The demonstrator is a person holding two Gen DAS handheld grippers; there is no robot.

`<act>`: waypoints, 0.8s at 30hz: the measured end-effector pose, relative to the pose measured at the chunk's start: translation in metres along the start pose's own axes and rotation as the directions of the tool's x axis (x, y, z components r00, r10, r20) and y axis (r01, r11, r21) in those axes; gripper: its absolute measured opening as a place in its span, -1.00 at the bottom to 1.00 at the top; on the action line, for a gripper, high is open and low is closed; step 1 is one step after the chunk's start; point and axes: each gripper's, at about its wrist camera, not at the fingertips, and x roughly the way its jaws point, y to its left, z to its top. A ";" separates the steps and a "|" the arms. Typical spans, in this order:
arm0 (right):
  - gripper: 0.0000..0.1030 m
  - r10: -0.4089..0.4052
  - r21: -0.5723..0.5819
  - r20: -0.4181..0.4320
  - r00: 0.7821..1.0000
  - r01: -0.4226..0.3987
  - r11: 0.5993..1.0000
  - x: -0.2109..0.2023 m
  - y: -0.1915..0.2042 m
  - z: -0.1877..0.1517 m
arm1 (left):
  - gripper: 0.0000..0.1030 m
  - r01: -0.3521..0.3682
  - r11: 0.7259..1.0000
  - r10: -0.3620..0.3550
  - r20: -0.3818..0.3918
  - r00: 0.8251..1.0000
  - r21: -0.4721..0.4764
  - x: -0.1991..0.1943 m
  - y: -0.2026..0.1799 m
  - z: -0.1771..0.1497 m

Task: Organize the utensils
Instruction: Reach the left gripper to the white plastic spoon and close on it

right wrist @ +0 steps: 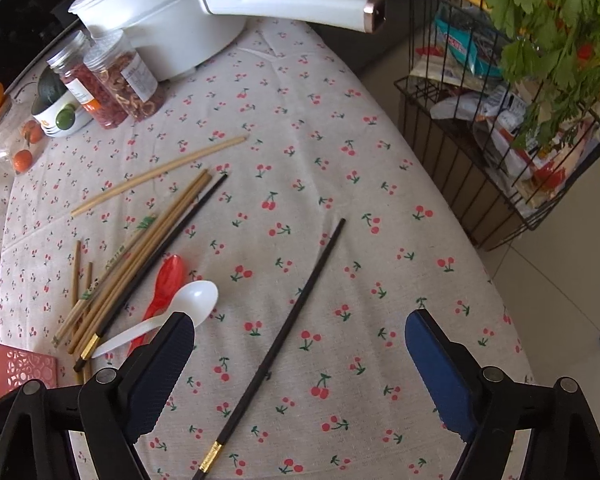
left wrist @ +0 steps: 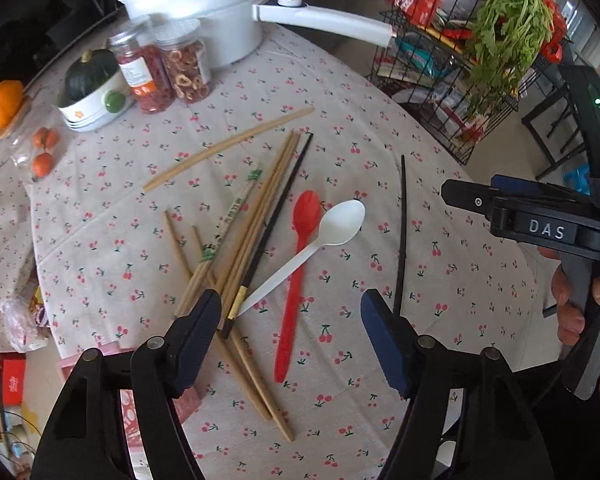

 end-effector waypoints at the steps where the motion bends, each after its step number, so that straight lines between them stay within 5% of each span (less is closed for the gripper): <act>1: 0.74 -0.002 0.004 -0.009 1.000 0.002 1.000 0.002 -0.003 0.000 | 0.31 0.003 1.000 -0.003 -0.019 1.000 0.022 0.012 -0.006 0.005; 11: 0.74 -0.002 0.017 -0.048 0.999 0.003 1.000 0.012 -0.023 -0.002 | -0.40 0.036 0.988 -0.010 -0.166 0.986 0.153 0.092 -0.038 0.044; 24: 0.74 0.008 0.088 -0.028 1.000 -0.005 0.996 0.004 -0.045 0.002 | -0.41 -0.009 0.949 0.060 -0.154 0.986 0.314 0.118 -0.074 0.071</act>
